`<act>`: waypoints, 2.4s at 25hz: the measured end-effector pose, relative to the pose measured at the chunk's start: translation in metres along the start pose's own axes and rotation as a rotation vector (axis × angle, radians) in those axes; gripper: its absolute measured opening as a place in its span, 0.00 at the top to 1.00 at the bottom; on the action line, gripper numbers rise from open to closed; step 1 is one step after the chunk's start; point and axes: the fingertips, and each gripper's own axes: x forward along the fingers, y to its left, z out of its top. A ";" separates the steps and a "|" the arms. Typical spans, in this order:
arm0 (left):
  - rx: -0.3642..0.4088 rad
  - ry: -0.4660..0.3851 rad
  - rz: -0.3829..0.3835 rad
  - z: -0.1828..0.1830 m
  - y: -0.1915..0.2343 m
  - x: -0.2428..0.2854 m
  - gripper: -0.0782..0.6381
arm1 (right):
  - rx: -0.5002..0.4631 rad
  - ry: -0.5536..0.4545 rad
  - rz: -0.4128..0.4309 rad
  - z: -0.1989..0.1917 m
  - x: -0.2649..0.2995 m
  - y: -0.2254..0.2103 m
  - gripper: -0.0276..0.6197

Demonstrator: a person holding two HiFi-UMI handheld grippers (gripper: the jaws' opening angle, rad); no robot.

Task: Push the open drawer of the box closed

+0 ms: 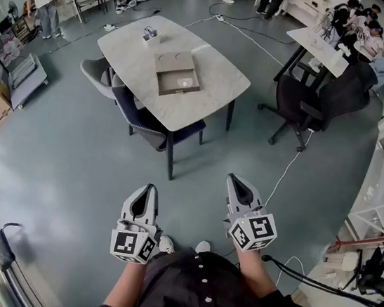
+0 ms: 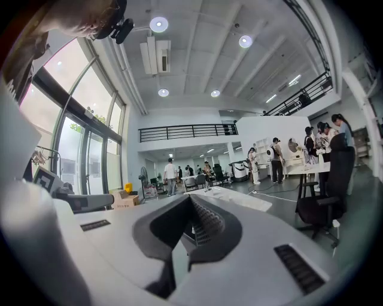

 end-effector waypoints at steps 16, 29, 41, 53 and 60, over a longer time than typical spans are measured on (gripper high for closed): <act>0.015 0.004 -0.016 0.002 0.012 0.000 0.87 | -0.034 -0.020 0.031 0.005 0.015 0.021 0.96; 0.003 0.014 -0.079 0.009 0.049 -0.015 0.87 | -0.016 0.013 -0.040 -0.018 0.025 0.060 0.96; -0.006 0.031 -0.087 0.001 0.064 0.010 0.87 | -0.010 0.019 -0.036 -0.023 0.053 0.055 0.96; 0.021 0.021 -0.043 0.017 0.103 0.097 0.87 | 0.002 -0.002 0.020 -0.005 0.154 0.011 0.96; 0.058 0.007 -0.028 0.029 0.116 0.157 0.87 | 0.010 -0.017 0.061 0.007 0.217 -0.022 0.96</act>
